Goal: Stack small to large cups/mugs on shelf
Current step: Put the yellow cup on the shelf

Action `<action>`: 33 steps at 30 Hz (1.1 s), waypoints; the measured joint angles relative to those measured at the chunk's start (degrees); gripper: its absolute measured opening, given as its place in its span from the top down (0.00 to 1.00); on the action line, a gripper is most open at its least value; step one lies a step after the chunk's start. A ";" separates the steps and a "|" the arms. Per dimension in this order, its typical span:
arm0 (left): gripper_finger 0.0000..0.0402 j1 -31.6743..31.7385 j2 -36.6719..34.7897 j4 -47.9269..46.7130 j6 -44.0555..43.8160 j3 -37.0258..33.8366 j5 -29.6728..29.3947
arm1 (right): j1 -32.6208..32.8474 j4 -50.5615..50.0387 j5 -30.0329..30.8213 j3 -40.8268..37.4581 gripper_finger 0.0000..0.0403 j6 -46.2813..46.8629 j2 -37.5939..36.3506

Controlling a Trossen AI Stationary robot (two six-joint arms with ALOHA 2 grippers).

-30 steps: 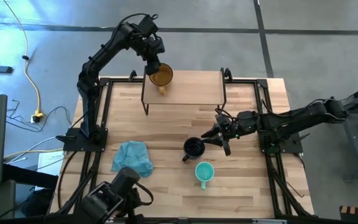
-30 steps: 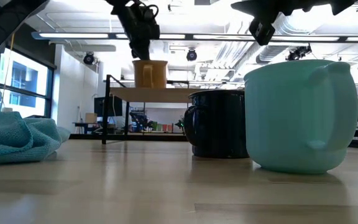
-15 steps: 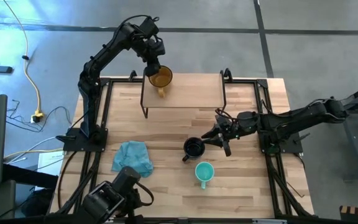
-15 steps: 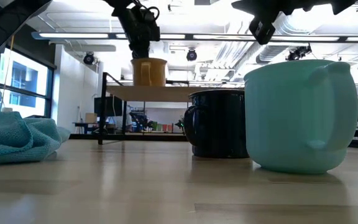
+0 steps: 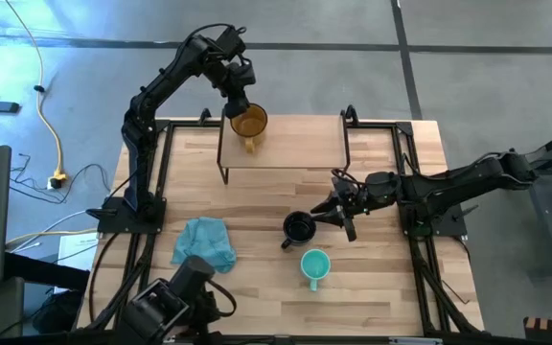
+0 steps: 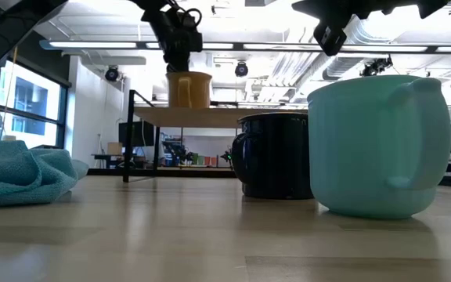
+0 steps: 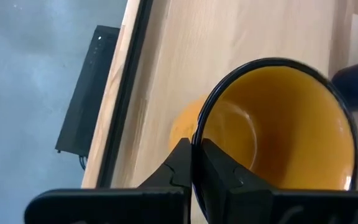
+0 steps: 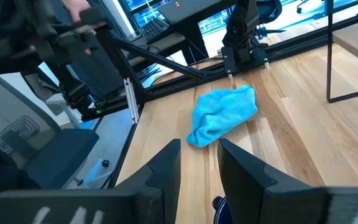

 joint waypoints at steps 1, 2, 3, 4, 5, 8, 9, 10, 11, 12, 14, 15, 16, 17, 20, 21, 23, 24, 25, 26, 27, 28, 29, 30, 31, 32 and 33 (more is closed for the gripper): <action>1.00 -0.04 0.09 -0.35 0.00 0.72 0.53 | 0.00 -0.21 0.00 0.00 0.76 0.00 0.00; 1.00 -0.10 0.15 -0.49 0.02 1.50 0.74 | 0.00 -0.36 0.00 0.00 0.76 0.00 0.00; 1.00 -0.19 0.18 -0.27 -0.01 2.38 0.58 | 0.00 -0.36 0.00 0.00 0.76 0.00 0.00; 1.00 -0.20 0.18 0.06 0.00 3.20 0.56 | 0.00 -0.34 0.00 0.00 0.76 -0.02 0.00; 1.00 -0.19 0.15 0.40 0.04 3.87 0.35 | 0.00 -0.35 0.00 -0.02 0.76 -0.08 0.00; 1.00 0.34 0.13 -0.72 -0.10 4.96 0.13 | 0.00 -0.36 0.00 0.00 0.76 -0.40 0.00; 1.00 0.56 0.09 -1.56 -0.12 4.97 0.11 | 0.00 -0.38 0.00 -0.01 0.76 -0.44 0.00; 1.00 0.56 0.09 -2.36 -0.23 4.95 0.12 | 0.00 -0.38 0.00 -0.01 0.76 -0.44 0.00; 1.00 0.57 0.09 -3.16 -0.29 4.93 0.19 | 0.00 -0.36 0.00 -0.01 0.76 -0.44 0.00; 1.00 0.78 0.20 -3.78 -0.31 4.93 0.47 | 0.00 -0.38 0.00 -0.02 0.76 -0.44 0.00; 1.00 0.63 0.20 -4.29 -0.99 4.93 1.36 | 0.00 -0.37 0.00 0.00 0.76 -0.44 0.00; 1.00 0.61 0.20 -4.21 -1.30 4.95 1.93 | 0.00 -0.36 0.00 0.00 0.76 -0.44 0.00; 1.00 0.62 0.20 -4.20 -1.52 5.00 2.50 | 0.00 -0.38 0.00 -0.02 0.76 -0.44 0.00; 1.00 0.66 0.20 -4.30 -1.59 5.02 3.01 | 0.00 -0.38 0.00 -0.01 0.76 -0.44 0.00; 1.00 0.70 0.20 -5.32 -1.78 5.02 3.28 | 0.00 -0.38 -0.02 0.00 0.76 -0.44 0.00; 1.00 0.70 0.20 -5.47 -1.78 5.02 3.32 | 0.00 -0.38 0.00 -0.01 0.76 -0.44 0.00; 1.00 0.70 0.20 -5.60 -2.02 5.02 3.41 | 0.00 -0.42 0.00 -0.01 0.76 -0.44 0.00; 1.00 0.70 0.20 -5.99 -2.02 5.02 3.57 | 0.00 -0.41 0.00 0.00 0.76 -0.44 0.00; 1.00 0.70 0.20 -6.48 -2.09 5.02 3.66 | 0.00 -0.45 0.00 0.00 0.76 -0.44 0.00; 1.00 0.70 0.20 -6.82 -2.24 5.02 3.62 | 0.00 -0.45 0.00 0.00 0.76 -0.44 0.00; 1.00 0.70 0.19 -6.88 -2.38 5.02 3.61 | 0.00 -0.45 0.00 0.00 0.76 -0.44 0.00; 1.00 0.69 0.18 -6.72 -2.50 5.02 3.69 | 0.00 -0.45 -0.01 -0.01 0.76 -0.44 0.00; 1.00 0.68 0.18 -6.53 -2.73 5.02 3.83 | 0.00 -0.47 -0.02 -0.02 0.76 -0.44 0.00; 1.00 0.70 0.18 -6.49 -3.01 5.02 3.94 | 0.00 -0.45 -0.02 0.00 0.76 -0.44 0.00; 1.00 0.70 0.18 -6.57 -3.12 5.02 3.96 | 0.02 -0.45 -0.02 -0.02 0.76 -0.44 0.00; 1.00 0.67 0.16 -6.64 -3.09 5.02 4.06 | 0.02 -0.47 -0.01 -0.01 0.76 -0.44 0.00; 1.00 0.56 0.14 -6.62 -3.20 5.02 4.12 | 0.02 -0.48 -0.02 0.00 0.76 -0.44 0.00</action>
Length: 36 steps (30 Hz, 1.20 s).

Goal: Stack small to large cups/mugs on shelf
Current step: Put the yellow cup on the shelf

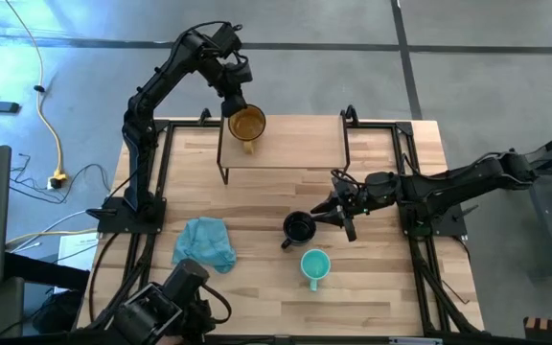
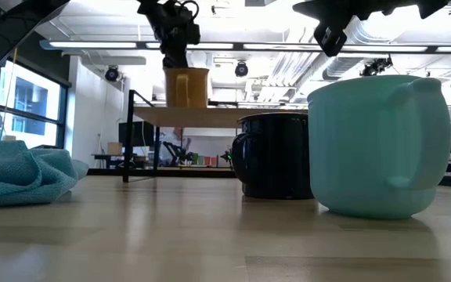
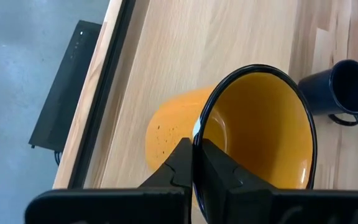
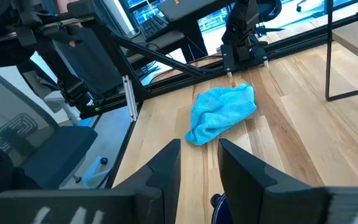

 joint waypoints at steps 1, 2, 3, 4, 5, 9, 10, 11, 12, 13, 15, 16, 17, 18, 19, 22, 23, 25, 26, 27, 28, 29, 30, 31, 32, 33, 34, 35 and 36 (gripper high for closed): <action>1.00 -0.22 0.00 0.05 -0.30 0.01 0.09 | 0.00 -0.05 0.00 -0.02 0.76 0.00 0.00; 1.00 -0.24 -0.01 0.07 -0.36 0.02 0.10 | 0.00 -0.19 0.00 0.00 0.76 0.02 0.00; 1.00 -0.23 -0.02 0.04 -0.35 0.02 0.13 | 0.00 -0.30 0.00 -0.02 0.76 0.00 0.00; 1.00 -0.23 -0.02 0.01 -0.48 0.02 0.22 | 0.00 -0.32 0.00 -0.02 0.76 0.00 0.00; 1.00 -0.24 -0.03 0.03 -0.66 0.02 0.31 | 0.00 -0.32 0.00 -0.02 0.76 0.00 0.00; 1.00 -0.36 -0.04 0.05 -1.40 0.00 1.19 | 0.00 -0.90 0.00 -0.01 0.76 0.00 0.00; 1.00 -0.49 -0.13 0.14 -1.40 -0.32 1.15 | 0.00 -1.00 0.00 -0.01 0.76 0.01 0.00; 1.00 -0.67 -0.15 0.15 -1.42 -0.71 1.04 | 0.00 -1.11 0.00 -0.02 0.76 0.00 0.00; 1.00 -0.67 -0.15 0.06 -1.40 -1.13 0.96 | 0.00 -1.19 -0.02 -0.02 0.76 0.00 0.00; 1.00 -0.67 -0.15 -0.03 -1.40 -1.52 0.85 | 0.00 -1.19 -0.02 0.00 0.76 0.00 0.00; 1.00 -0.69 -0.15 0.05 -1.40 -2.12 0.79 | 0.00 -1.17 -0.02 -0.02 0.76 0.00 0.00; 1.00 -0.73 -0.15 0.09 -1.41 -2.38 0.82 | 0.00 -1.21 -0.02 -0.02 0.76 0.02 0.00; 1.00 -0.73 -0.15 0.04 -1.41 -2.65 0.88 | 0.00 -1.21 -0.02 -0.01 0.76 0.02 0.00; 1.00 -0.73 -0.15 0.08 -1.42 -2.91 0.87 | 0.02 -1.24 -0.02 -0.01 0.76 0.02 0.00; 1.00 -0.73 -0.15 0.11 -1.41 -3.09 0.98 | 0.02 -1.39 -0.02 -0.01 0.76 0.02 0.00; 1.00 -0.58 -0.15 0.09 -1.45 -3.23 1.04 | 0.02 -1.78 -0.04 -0.02 0.76 0.43 0.00; 1.00 -0.58 -0.15 0.09 -1.42 -3.23 1.04 | 0.02 -1.84 -0.04 0.00 0.76 0.44 0.00; 1.00 -0.56 -0.15 0.09 -1.28 -3.23 1.02 | 0.02 -1.98 -0.04 -0.02 0.76 0.44 0.00; 1.00 -0.56 -0.15 0.13 -0.99 -3.23 0.96 | 0.02 -1.97 -0.04 -0.02 0.76 0.44 0.00; 1.00 -0.56 -0.15 0.12 -0.73 -3.23 0.87 | 0.02 -1.96 -0.04 -0.02 0.76 0.44 0.00; 1.00 -0.56 -0.15 0.12 -0.55 -3.23 0.85 | 0.02 -1.97 -0.04 -0.01 0.76 0.44 0.00; 1.00 -0.57 -0.15 0.14 -0.42 -3.23 0.66 | 0.02 -1.97 -0.04 -0.01 0.76 0.44 0.00; 1.00 -0.57 -0.15 0.14 -0.26 -3.23 0.12 | 0.02 -1.96 -0.04 -0.02 0.76 0.44 0.00; 1.00 -0.58 -0.15 0.13 -0.07 -3.23 -0.65 | 0.02 -1.96 -0.04 -0.02 0.76 0.44 0.00; 1.00 -0.58 -0.15 0.14 0.12 -3.23 -1.07 | 0.02 -1.98 -0.04 -0.02 0.76 0.44 0.00; 1.00 -0.58 -0.15 0.14 0.43 -3.23 -1.17 | 0.02 -1.96 -0.04 -0.02 0.76 0.44 0.00; 1.00 -0.58 -0.15 0.14 0.64 -3.23 -1.25 | 0.02 -1.96 -0.04 -0.01 0.76 0.44 0.00; 1.00 -0.58 -0.15 0.12 0.82 -3.23 -1.30 | 0.02 -1.96 -0.04 -0.01 0.76 0.44 0.00; 1.00 -0.58 -0.15 0.12 0.93 -3.23 -1.32 | 0.02 -1.97 -0.04 -0.02 0.76 0.44 0.00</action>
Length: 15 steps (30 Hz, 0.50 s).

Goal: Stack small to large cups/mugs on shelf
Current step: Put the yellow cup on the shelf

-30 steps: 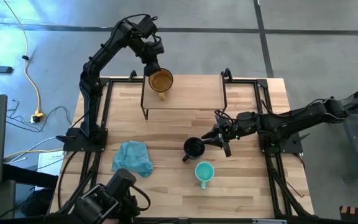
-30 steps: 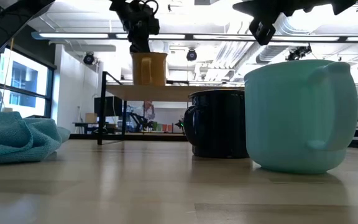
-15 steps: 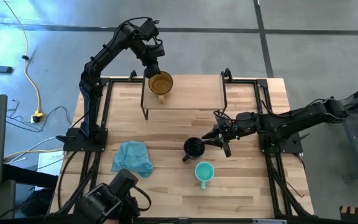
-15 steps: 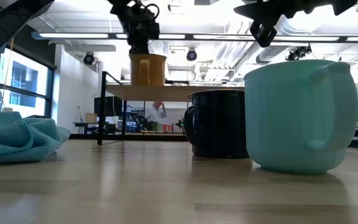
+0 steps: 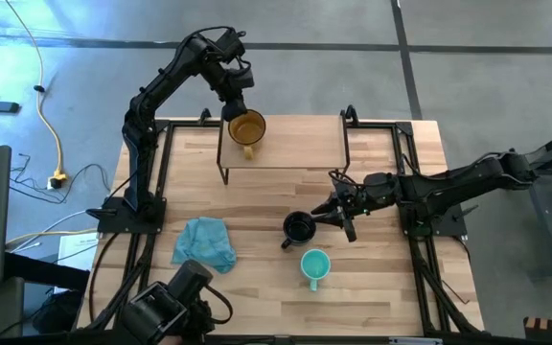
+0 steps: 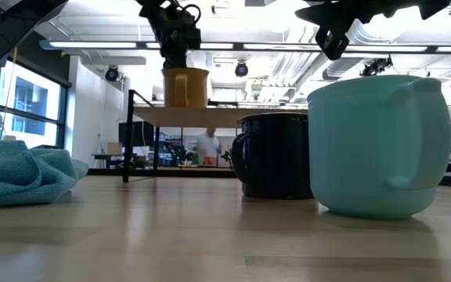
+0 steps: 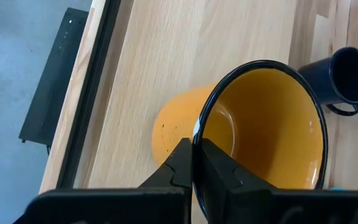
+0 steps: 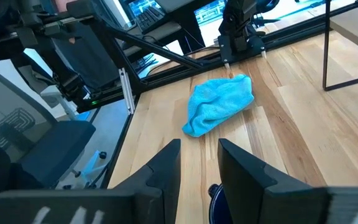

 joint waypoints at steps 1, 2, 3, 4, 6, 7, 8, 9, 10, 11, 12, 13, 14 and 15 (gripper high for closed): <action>1.00 0.00 0.00 0.00 0.09 0.00 -0.12 | 0.00 0.01 0.00 -0.01 0.76 0.00 0.00; 0.99 0.00 0.00 0.00 0.14 0.00 -0.26 | 0.00 0.01 0.00 0.00 0.76 0.00 0.00; 0.98 0.00 0.00 -0.02 0.36 -0.02 -0.51 | 0.00 0.01 0.00 -0.01 0.76 0.00 0.00; 0.98 -0.02 0.00 -0.02 0.69 -0.04 -1.01 | 0.00 0.01 0.00 -0.01 0.76 0.00 0.00; 0.96 -0.04 0.00 -0.04 1.33 -0.07 -1.59 | 0.00 0.01 0.00 0.01 0.76 -0.02 0.00; 0.96 -0.04 0.00 -0.07 1.58 -0.09 -1.73 | 0.00 0.01 0.00 -0.01 0.76 -0.06 0.00; 0.96 -0.04 0.00 -0.04 1.66 -0.09 -2.04 | 0.00 0.01 0.01 -0.01 0.76 -0.07 0.00; 0.96 -0.04 0.00 -0.07 1.70 -0.09 -2.42 | 0.00 0.01 0.01 0.00 0.76 -0.09 0.00; 0.96 -0.04 0.00 -0.07 1.79 -0.09 -2.55 | 0.00 0.01 0.01 0.00 0.76 -0.13 0.00; 0.97 -0.02 0.00 -0.07 1.87 -0.09 -2.54 | 0.00 0.01 0.01 0.00 0.76 -0.24 0.00; 0.97 -0.02 0.00 -0.07 2.04 -0.09 -2.53 | 0.00 0.01 0.02 -0.01 0.76 -0.37 0.00; 0.97 -0.02 0.00 -0.07 2.20 -0.09 -2.51 | 0.00 0.01 0.02 -0.01 0.76 -0.44 0.00; 0.97 -0.02 0.00 -0.05 2.28 -0.09 -2.51 | 0.00 0.01 0.02 0.00 0.76 -0.44 0.00; 0.97 -0.02 0.00 -0.04 2.29 -0.09 -2.51 | 0.00 0.01 0.02 -0.01 0.76 -0.48 0.00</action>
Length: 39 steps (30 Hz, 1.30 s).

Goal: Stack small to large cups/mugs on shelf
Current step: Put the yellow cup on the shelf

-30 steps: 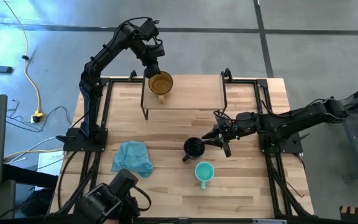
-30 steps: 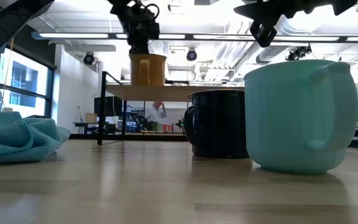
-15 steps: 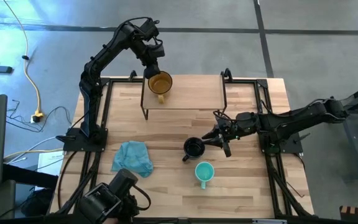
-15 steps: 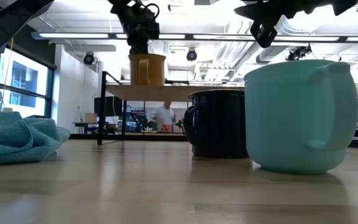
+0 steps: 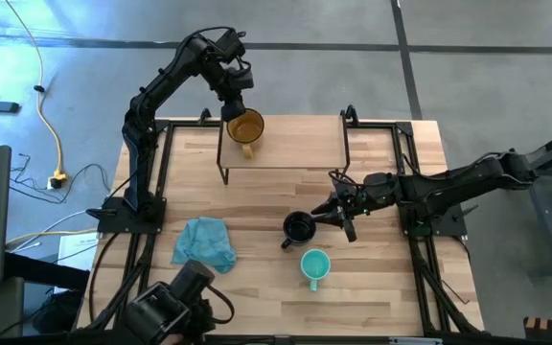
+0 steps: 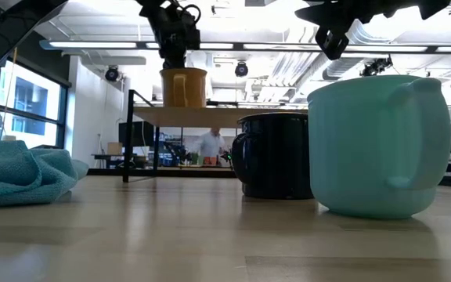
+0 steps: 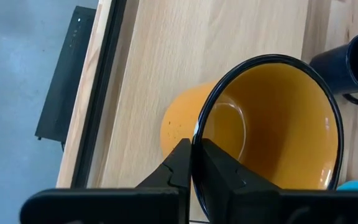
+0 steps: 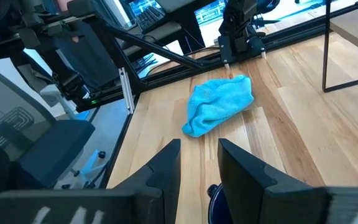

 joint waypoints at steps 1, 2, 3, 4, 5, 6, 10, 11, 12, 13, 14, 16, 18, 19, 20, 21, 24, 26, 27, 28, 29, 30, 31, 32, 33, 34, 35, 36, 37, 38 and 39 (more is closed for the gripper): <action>0.97 0.00 0.00 -0.01 0.02 0.00 -0.01 | 0.00 0.00 0.00 0.00 0.76 -0.11 0.00; 0.97 0.00 0.00 0.00 0.11 0.00 -0.03 | 0.00 0.00 0.00 0.00 0.76 -0.16 0.00; 0.96 0.00 0.00 0.00 0.29 0.00 -0.09 | 0.00 0.00 0.00 0.01 0.76 -0.16 0.00; 0.95 -0.01 0.00 0.00 0.52 0.00 -0.22 | 0.00 0.00 0.00 0.00 0.76 -0.16 0.00; 0.94 -0.02 0.00 0.00 0.83 0.00 -0.40 | 0.00 0.00 0.00 0.00 0.76 -0.16 0.00; 0.93 0.00 0.00 -0.02 1.02 0.00 -0.48 | 0.00 0.00 0.00 0.00 0.76 -0.25 0.00; 0.91 0.04 0.00 0.00 1.04 0.00 -0.61 | 0.00 0.00 0.00 0.00 0.76 -0.61 0.00; 0.91 0.04 0.00 0.07 1.04 0.00 -0.61 | 0.00 0.00 0.00 0.01 0.76 -0.62 0.00; 0.91 -0.05 0.00 0.23 1.04 0.00 -0.60 | 0.00 0.00 0.00 0.00 0.76 -0.62 0.00; 0.91 -0.32 0.00 0.41 1.06 0.00 -0.61 | 0.00 0.00 0.00 0.00 0.76 -0.62 0.00; 0.91 -0.41 0.00 0.60 1.33 0.00 -0.59 | 0.00 0.00 0.00 0.00 0.76 -0.62 0.00; 0.91 -0.78 0.00 0.81 1.67 0.00 -0.53 | 0.00 0.00 0.00 0.00 0.76 -0.66 0.00; 0.91 -0.82 0.00 0.74 1.69 0.00 -0.66 | 0.00 0.00 0.02 0.00 0.76 -0.83 0.00; 0.91 -0.85 0.00 0.77 1.67 0.00 -0.70 | 0.00 0.00 0.00 0.00 0.76 -0.83 0.00; 0.91 -0.85 0.00 0.81 1.67 0.00 -0.65 | 0.00 0.00 0.00 0.00 0.76 -0.83 0.00; 0.91 -0.85 0.00 0.76 1.67 0.00 -0.66 | 0.00 0.00 0.00 0.01 0.76 -0.83 0.00; 0.91 -0.85 0.00 0.75 1.67 0.00 -0.69 | 0.00 0.00 0.00 0.00 0.76 -0.78 0.00; 0.91 -0.84 0.00 0.76 1.66 0.00 -0.72 | 0.00 0.00 0.00 0.01 0.76 -0.72 0.00; 0.91 -0.85 0.00 0.78 1.67 0.00 -0.72 | 0.00 0.02 0.00 0.00 0.76 -0.65 0.00; 0.91 -0.85 0.00 0.79 1.65 0.00 -0.75 | 0.00 0.00 0.00 0.00 0.76 -0.62 0.00; 0.91 -0.85 0.00 0.79 1.65 0.00 -0.81 | 0.00 0.00 0.00 0.01 0.76 -0.62 0.00; 0.91 -0.85 0.00 0.79 1.65 0.00 -0.81 | 0.00 0.01 0.00 0.00 0.76 -0.62 0.00; 0.91 -0.85 0.00 0.81 1.63 0.00 -0.86 | 0.00 0.00 0.00 0.00 0.76 -0.62 0.00; 0.91 -0.85 0.00 0.88 1.58 0.00 -0.92 | 0.00 0.00 0.00 0.00 0.76 -0.60 0.00; 0.91 -0.85 0.00 0.95 1.46 0.00 -1.08 | 0.00 0.02 0.00 0.00 0.76 -0.62 0.00; 0.91 -0.87 0.00 1.07 1.45 0.00 -1.13 | 0.00 0.02 0.00 0.00 0.76 -0.60 0.00; 0.91 -0.85 0.00 1.13 1.45 0.00 -1.15 | 0.00 0.02 0.00 0.00 0.76 -0.60 0.00; 0.91 -0.85 0.00 1.20 1.43 0.00 -1.19 | -0.01 0.02 0.00 0.00 0.76 -0.60 0.00; 0.91 -0.85 0.00 1.35 1.43 0.00 -1.25 | 0.00 0.02 0.02 0.01 0.76 -0.59 0.00; 0.91 -0.85 0.00 1.54 1.43 0.00 -1.25 | 0.00 0.02 0.02 0.00 0.76 -0.59 0.00; 0.91 -0.85 0.00 1.68 1.46 0.00 -1.25 | 0.00 0.01 0.02 0.00 0.76 -0.59 0.00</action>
